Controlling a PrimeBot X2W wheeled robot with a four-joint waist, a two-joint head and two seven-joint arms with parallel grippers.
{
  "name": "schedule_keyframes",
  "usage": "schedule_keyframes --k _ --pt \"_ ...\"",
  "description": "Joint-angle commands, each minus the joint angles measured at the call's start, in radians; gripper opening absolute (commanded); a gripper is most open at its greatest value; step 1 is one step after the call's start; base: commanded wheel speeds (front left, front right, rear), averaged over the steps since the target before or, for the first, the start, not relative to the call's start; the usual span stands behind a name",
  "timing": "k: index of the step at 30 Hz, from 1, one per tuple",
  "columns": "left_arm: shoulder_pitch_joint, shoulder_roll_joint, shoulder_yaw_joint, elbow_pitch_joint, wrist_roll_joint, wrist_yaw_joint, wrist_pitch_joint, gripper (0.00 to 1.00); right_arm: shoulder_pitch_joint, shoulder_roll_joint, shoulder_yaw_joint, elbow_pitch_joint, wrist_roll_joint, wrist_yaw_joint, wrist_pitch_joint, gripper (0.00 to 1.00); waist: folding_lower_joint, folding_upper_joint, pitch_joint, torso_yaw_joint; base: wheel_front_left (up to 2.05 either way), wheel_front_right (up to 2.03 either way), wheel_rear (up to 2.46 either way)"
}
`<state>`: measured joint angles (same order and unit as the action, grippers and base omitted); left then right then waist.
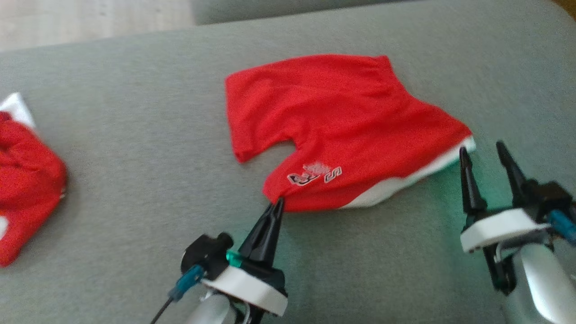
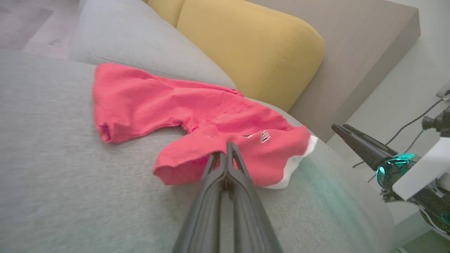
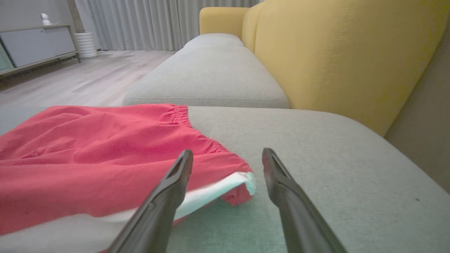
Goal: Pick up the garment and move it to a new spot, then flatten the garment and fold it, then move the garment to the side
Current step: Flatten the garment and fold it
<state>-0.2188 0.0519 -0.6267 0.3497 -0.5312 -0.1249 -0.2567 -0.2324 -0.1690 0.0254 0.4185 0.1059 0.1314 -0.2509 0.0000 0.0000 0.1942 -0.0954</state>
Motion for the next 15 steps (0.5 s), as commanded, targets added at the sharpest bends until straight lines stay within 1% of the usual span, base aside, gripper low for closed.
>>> schedule_keyframes --k 1,4,5,8,12,15 --pt "0.016 -0.002 0.06 -0.064 0.02 -0.006 -0.005 0.0 0.009 0.004 0.018 -0.021 0.005 -0.001 -0.011 1.0 0.0 0.0 -0.064 0.073 0.0 0.0 0.0" --pt "0.061 -0.002 0.109 -0.111 0.045 -0.006 -0.005 0.0 0.022 0.018 0.023 -0.017 0.005 -0.001 -0.011 1.0 0.0 0.0 -0.086 0.109 0.0 0.0 0.0" --pt "0.061 -0.002 0.109 -0.111 0.045 -0.006 -0.005 0.0 0.022 0.018 0.023 -0.017 0.005 -0.001 -0.011 1.0 0.0 0.0 -0.086 0.109 0.0 0.0 0.0" --pt "0.087 0.001 0.151 -0.143 0.082 -0.006 -0.005 0.0 0.024 0.028 0.032 -0.014 0.005 -0.001 -0.011 1.0 0.0 0.0 -0.095 0.125 0.0 0.0 0.0" --pt "0.088 0.017 0.214 -0.181 0.139 -0.006 -0.005 0.0 0.02 0.036 0.041 -0.019 0.004 -0.001 -0.011 1.0 0.0 0.0 -0.085 0.126 0.0 0.0 0.0" --pt "0.065 0.036 0.244 -0.149 0.177 -0.006 -0.005 0.0 0.012 0.034 0.049 -0.022 0.008 -0.001 -0.011 1.0 0.0 0.0 -0.059 0.11 0.0 0.0 0.0"
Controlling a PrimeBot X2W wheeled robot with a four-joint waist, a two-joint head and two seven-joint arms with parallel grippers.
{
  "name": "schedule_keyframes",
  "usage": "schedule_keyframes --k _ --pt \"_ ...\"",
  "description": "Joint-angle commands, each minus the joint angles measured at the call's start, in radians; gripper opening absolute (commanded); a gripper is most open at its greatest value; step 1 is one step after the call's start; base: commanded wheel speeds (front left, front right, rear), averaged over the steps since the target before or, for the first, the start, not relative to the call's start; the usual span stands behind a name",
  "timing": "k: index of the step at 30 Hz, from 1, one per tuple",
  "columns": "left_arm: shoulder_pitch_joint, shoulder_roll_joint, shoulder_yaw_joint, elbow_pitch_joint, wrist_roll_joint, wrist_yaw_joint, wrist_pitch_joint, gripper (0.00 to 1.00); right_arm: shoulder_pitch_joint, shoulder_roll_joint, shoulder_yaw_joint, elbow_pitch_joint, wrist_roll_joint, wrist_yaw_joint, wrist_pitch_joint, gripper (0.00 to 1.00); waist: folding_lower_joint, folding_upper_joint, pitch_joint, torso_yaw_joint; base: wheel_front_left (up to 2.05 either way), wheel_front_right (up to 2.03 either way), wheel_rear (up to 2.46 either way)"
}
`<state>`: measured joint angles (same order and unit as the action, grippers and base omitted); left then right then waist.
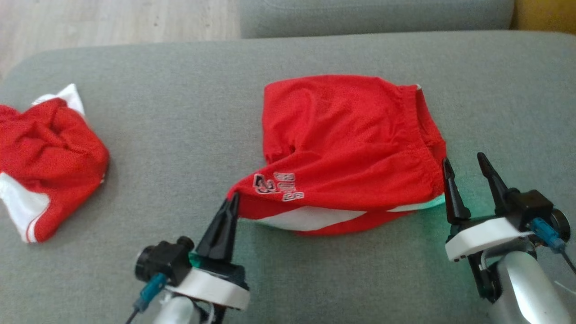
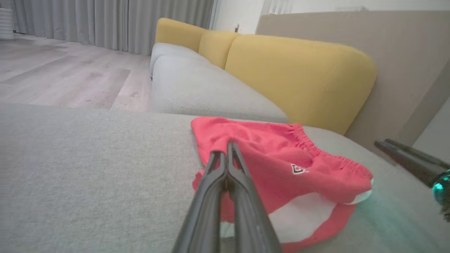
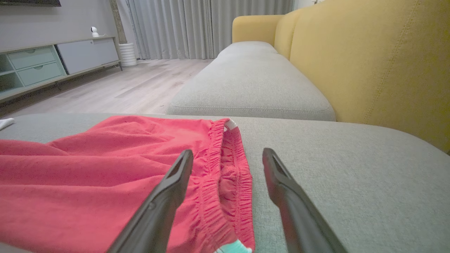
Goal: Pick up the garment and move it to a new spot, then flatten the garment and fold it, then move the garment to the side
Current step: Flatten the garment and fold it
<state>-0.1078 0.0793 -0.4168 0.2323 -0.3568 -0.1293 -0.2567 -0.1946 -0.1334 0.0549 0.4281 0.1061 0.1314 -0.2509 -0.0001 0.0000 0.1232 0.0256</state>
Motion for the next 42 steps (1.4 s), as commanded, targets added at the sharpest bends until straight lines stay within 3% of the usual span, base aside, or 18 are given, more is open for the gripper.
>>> schedule_keyframes --k 1,8,17,18,19,20,21,27,33,42 --pt "-0.058 0.014 0.045 -0.003 0.016 -0.001 -0.005 0.0 -0.031 -0.003 0.022 -0.032 0.01 -0.001 -0.011 1.0 0.0001 0.0 0.022 -0.02 0.0 0.0 0.0" --pt "-0.195 0.013 0.121 0.208 0.09 0.013 -0.005 0.0 -0.07 -0.007 0.027 -0.038 0.021 -0.001 -0.011 1.0 0.0001 0.0 0.1 -0.102 0.0 0.0 0.0" --pt "-0.304 0.019 0.19 0.417 0.164 0.114 -0.005 0.0 -0.077 0.017 0.01 -0.055 0.027 -0.001 -0.011 1.0 0.0001 0.0 0.104 -0.168 0.0 0.0 0.0" --pt "-0.304 0.023 0.195 0.422 0.175 0.127 -0.005 0.13 -0.073 0.021 0.01 -0.056 0.025 -0.001 -0.011 1.0 0.0001 0.0 0.099 -0.17 0.0 0.0 0.0" --pt "-0.302 0.027 0.203 0.423 0.184 0.143 -0.005 0.44 -0.07 0.025 0.009 -0.058 0.026 -0.001 -0.011 1.0 0.0001 0.0 0.094 -0.17 0.0 0.0 0.0" --pt "-0.298 0.03 0.21 0.421 0.194 0.157 -0.005 0.88 -0.068 0.028 0.009 -0.058 0.025 -0.001 -0.011 1.0 0.0001 0.0 0.088 -0.169 0.0 0.0 0.0" --pt "-0.291 0.032 0.219 0.418 0.2 0.17 -0.005 1.0 -0.065 0.03 0.01 -0.057 0.025 -0.001 -0.011 1.0 0.0001 0.0 0.082 -0.168 0.0 0.0 0.0" --pt "-0.177 0.029 0.281 0.303 0.222 0.218 -0.005 1.0 -0.044 0.044 0.052 -0.042 0.03 -0.001 -0.011 1.0 0.0001 0.0 0.026 -0.155 0.0 0.0 0.0" --pt "-0.011 0.003 0.306 0.172 0.242 0.213 -0.005 1.0 -0.011 0.045 0.09 -0.018 0.033 -0.001 -0.011 1.0 0.0001 0.0 -0.031 -0.147 0.0 0.0 0.0" --pt "0.086 -0.022 0.294 0.138 0.248 0.188 -0.005 1.0 0.024 0.024 0.146 0.011 0.056 -0.001 -0.011 1.0 0.0001 0.0 -0.071 -0.125 0.0 0.0 0.0"
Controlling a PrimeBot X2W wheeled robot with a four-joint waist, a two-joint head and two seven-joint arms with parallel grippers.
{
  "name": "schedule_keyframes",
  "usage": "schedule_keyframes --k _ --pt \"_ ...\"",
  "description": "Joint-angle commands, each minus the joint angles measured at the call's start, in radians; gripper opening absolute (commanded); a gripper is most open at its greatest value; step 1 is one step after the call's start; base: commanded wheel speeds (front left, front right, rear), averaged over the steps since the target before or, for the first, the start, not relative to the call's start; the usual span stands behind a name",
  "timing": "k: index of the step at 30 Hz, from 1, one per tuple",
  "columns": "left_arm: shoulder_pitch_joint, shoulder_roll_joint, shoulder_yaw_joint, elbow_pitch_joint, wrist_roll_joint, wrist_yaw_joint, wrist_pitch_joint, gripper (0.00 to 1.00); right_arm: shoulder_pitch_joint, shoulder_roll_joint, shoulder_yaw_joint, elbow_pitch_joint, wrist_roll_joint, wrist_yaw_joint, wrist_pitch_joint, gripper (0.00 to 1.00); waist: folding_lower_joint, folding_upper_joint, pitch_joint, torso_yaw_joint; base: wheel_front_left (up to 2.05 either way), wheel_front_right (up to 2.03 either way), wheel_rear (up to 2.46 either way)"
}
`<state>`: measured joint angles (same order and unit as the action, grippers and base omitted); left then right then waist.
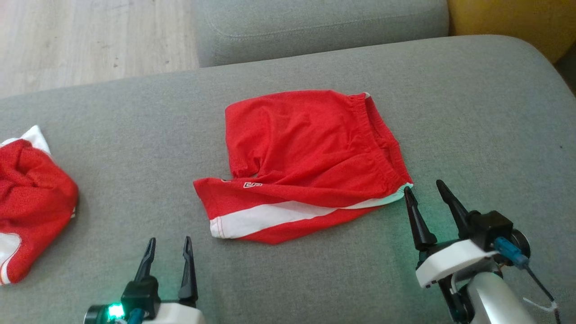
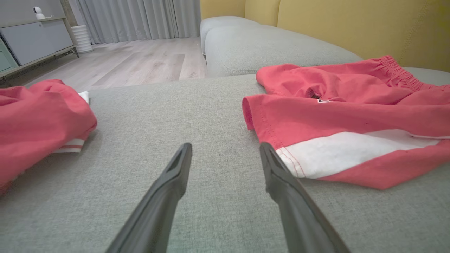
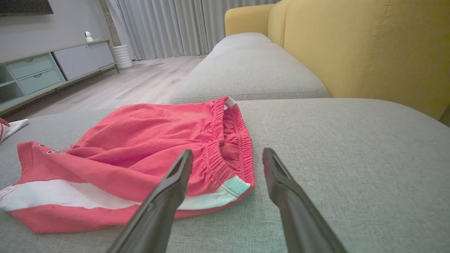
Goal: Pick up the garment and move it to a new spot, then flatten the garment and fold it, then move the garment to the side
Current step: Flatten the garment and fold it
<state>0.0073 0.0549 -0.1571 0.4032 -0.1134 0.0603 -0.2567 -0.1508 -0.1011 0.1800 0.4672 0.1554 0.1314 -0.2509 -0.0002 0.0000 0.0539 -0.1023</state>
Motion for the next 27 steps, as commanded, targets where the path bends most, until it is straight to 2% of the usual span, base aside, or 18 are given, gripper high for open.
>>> schedule_keyframes --k 1,4,7,10,14,16,23,26,27 --pt "-0.029 0.001 0.035 -0.032 0.004 -0.004 -0.005 1.0 -0.02 -0.01 0.024 -0.026 0.008 -0.001 -0.011 1.0 0.0002 0.0 -0.003 0.005 0.0 0.0 0.0" --pt "-0.035 -0.001 0.028 -0.029 0.002 -0.019 -0.005 1.0 -0.021 -0.013 0.03 -0.025 0.012 -0.001 -0.011 1.0 0.0002 0.0 0.001 0.008 0.0 0.0 0.0" --pt "-0.054 -0.003 0.006 -0.012 -0.015 -0.06 -0.005 1.0 -0.03 -0.018 0.037 -0.028 0.016 -0.001 -0.011 1.0 0.0002 0.0 0.017 0.009 0.0 0.0 0.0" --pt "-0.093 -0.004 -0.043 0.012 -0.067 -0.109 -0.005 1.0 -0.042 -0.026 0.044 -0.031 0.021 -0.001 -0.011 1.0 0.0002 0.0 0.044 0.008 0.0 0.0 0.0" --pt "-0.153 -0.004 -0.123 0.048 -0.151 -0.139 -0.005 1.0 -0.056 -0.036 0.056 -0.035 0.027 -0.001 -0.011 1.0 0.0002 0.0 0.082 0.0 0.0 0.0 0.0" --pt "-0.18 -0.004 -0.147 0.078 -0.189 -0.137 -0.005 1.0 -0.064 -0.04 0.06 -0.037 0.031 -0.001 -0.011 1.0 0.0002 0.0 0.099 -0.006 0.0 0.0 0.0" --pt "-0.241 -0.005 -0.181 0.193 -0.243 -0.08 -0.005 1.0 -0.082 -0.055 0.061 -0.043 0.038 -0.001 -0.011 1.0 0.0002 0.0 0.133 -0.021 0.0 0.0 0.0" --pt "-0.252 -0.005 -0.192 0.214 -0.257 -0.074 -0.005 1.0 -0.088 -0.058 0.056 -0.047 0.039 -0.001 -0.011 1.0 0.0002 0.0 0.142 -0.023 0.0 0.0 0.0" --pt "-0.255 -0.005 -0.198 0.218 -0.264 -0.077 -0.005 0.92 -0.089 -0.058 0.054 -0.048 0.04 -0.001 -0.011 1.0 0.0002 0.0 0.144 -0.023 0.0 0.0 0.0"
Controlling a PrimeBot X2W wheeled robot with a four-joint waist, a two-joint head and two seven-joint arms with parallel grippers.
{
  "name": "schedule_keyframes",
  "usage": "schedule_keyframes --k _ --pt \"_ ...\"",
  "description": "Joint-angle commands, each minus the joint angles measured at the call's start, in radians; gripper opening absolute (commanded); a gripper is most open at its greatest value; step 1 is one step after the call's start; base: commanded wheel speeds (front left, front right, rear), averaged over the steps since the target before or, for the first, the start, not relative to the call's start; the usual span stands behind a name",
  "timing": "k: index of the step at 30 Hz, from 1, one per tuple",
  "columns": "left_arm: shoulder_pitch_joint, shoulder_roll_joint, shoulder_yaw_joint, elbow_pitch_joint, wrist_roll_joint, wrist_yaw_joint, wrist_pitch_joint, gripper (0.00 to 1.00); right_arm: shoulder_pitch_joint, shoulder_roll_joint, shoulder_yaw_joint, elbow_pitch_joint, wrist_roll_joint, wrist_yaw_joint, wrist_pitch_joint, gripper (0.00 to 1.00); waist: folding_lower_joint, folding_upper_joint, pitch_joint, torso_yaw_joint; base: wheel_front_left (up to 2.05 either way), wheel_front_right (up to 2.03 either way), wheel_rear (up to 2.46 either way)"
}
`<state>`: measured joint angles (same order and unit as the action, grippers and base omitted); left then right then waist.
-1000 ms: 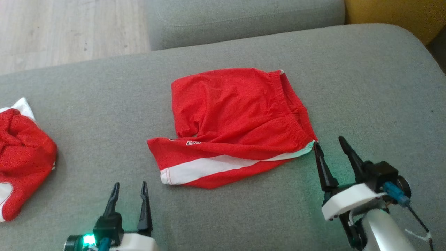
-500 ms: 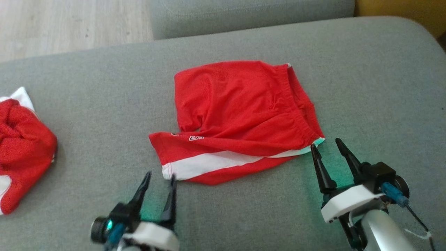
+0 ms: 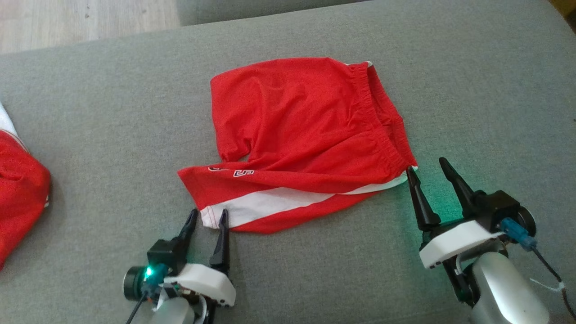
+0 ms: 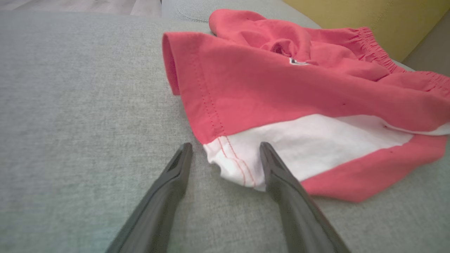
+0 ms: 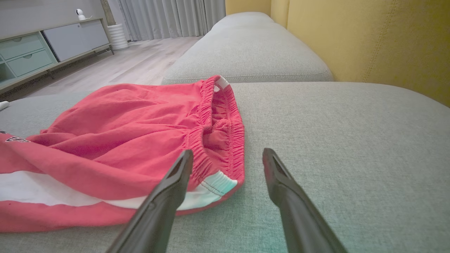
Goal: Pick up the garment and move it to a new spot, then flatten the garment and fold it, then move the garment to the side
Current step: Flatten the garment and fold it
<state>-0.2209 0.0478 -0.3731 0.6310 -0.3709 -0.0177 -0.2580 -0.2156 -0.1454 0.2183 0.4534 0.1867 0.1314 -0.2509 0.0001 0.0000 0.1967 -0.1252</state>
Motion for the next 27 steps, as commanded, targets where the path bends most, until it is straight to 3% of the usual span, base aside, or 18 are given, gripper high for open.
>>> schedule_keyframes --k 1,2,7,14,20,27 --pt "-0.03 0.002 0.01 -0.005 -0.01 -0.003 -0.004 0.22 -0.025 -0.014 0.013 -0.035 0.009 -0.001 -0.011 1.0 -0.0001 0.0 0.003 0.001 0.0 0.0 0.0" --pt "-0.033 0.002 0.002 -0.001 -0.014 -0.007 -0.004 0.0 -0.026 -0.013 0.011 -0.035 0.009 -0.001 -0.011 1.0 -0.0001 0.0 0.005 0.003 0.0 0.0 0.0" --pt "-0.043 0.002 0.004 -0.025 -0.021 0.004 -0.004 0.0 -0.021 -0.009 0.007 -0.039 0.011 -0.001 -0.011 1.0 -0.0001 0.0 0.0 0.028 0.0 0.0 0.0" --pt "-0.008 0.002 0.11 -0.139 0.055 0.043 -0.004 0.0 -0.004 -0.031 0.055 -0.053 0.03 -0.001 -0.011 1.0 -0.0001 0.0 -0.015 0.083 0.0 0.0 0.0" --pt "0.036 0.002 0.205 -0.182 0.098 0.036 -0.004 0.0 0.01 -0.085 0.187 -0.06 0.064 -0.001 -0.011 1.0 -0.0001 0.0 -0.024 0.111 0.0 0.0 0.0" --pt "0.045 0.002 0.233 -0.186 0.1 0.02 -0.004 0.0 -0.014 -0.177 0.339 -0.039 0.098 -0.001 -0.011 1.0 -0.0001 0.0 -0.022 0.111 0.0 0.0 0.0"
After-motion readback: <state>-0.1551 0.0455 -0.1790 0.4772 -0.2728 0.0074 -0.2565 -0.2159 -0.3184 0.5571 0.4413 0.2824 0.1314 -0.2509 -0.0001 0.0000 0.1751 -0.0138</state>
